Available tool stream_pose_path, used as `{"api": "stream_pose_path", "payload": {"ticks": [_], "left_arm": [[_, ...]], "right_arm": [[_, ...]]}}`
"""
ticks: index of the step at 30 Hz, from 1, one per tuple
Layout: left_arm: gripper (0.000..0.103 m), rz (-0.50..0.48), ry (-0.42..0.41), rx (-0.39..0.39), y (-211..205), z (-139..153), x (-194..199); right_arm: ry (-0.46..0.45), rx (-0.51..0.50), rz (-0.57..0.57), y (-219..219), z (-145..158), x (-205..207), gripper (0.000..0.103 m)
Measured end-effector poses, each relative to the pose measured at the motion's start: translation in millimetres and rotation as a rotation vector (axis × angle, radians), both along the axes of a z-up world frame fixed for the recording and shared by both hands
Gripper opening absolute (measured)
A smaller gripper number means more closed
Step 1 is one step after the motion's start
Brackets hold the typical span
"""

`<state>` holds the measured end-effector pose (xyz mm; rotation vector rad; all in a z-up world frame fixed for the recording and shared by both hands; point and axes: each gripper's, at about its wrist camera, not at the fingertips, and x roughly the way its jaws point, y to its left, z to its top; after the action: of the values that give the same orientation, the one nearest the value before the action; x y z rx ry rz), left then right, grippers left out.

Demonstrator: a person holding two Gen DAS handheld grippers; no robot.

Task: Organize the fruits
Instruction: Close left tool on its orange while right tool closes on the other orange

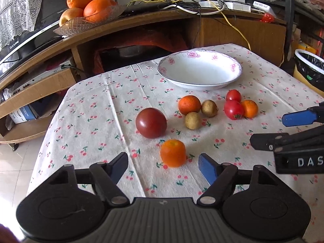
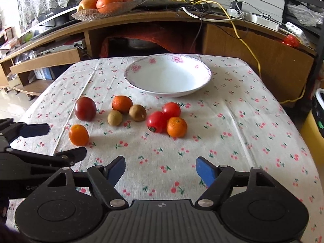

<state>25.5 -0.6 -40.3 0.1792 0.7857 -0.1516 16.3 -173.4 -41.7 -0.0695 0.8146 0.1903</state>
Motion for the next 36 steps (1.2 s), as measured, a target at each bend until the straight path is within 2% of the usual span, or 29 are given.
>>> {"api": "stream_pose_path", "payload": {"ticks": [4,7,9,15,18,22,26,31,33,35,36], "left_arm": [[0.080,-0.004,-0.002,0.009,0.7,-3.6,9.2],[0.071,-0.022,0.000,-0.009,2.7,-6.6,12.0],[0.069,-0.025,0.012,-0.025,4.4,-9.0,12.9],[0.068,-0.048,0.000,-0.009,-1.2,-13.1,11.7],[0.069,-0.053,-0.007,-0.013,-2.4,-13.5,13.6],[0.071,-0.041,0.016,-0.063,5.4,-14.5,20.0],[0.071,-0.047,0.018,-0.081,8.6,-15.5,19.9],[0.061,-0.067,0.029,-0.093,7.4,-13.5,20.9],[0.051,-0.087,0.034,-0.085,4.7,-11.7,19.3],[0.046,-0.110,0.038,-0.083,2.2,-10.8,17.0],[0.044,-0.116,0.039,-0.084,1.6,-10.9,16.3]], "right_arm": [[-0.014,0.021,0.011,-4.8,-2.2,11.1,0.061],[-0.019,0.022,0.009,-9.2,-5.4,22.0,0.057],[-0.016,0.035,0.003,-12.7,-7.8,29.2,0.053],[-0.023,0.047,0.013,-18.6,-14.8,43.2,0.037],[-0.026,0.073,0.036,-21.7,-16.9,49.9,0.035],[-0.054,0.081,0.094,-18.2,-13.8,54.9,0.035],[-0.034,0.095,0.113,-21.2,-12.4,58.4,0.033],[-0.025,0.057,0.154,-23.2,-17.2,54.0,0.033],[-0.025,0.059,0.157,-21.8,-17.0,55.0,0.032],[-0.014,0.061,0.162,-19.9,-15.8,56.7,0.030],[-0.010,0.057,0.164,-19.2,-15.5,56.3,0.023]]}}
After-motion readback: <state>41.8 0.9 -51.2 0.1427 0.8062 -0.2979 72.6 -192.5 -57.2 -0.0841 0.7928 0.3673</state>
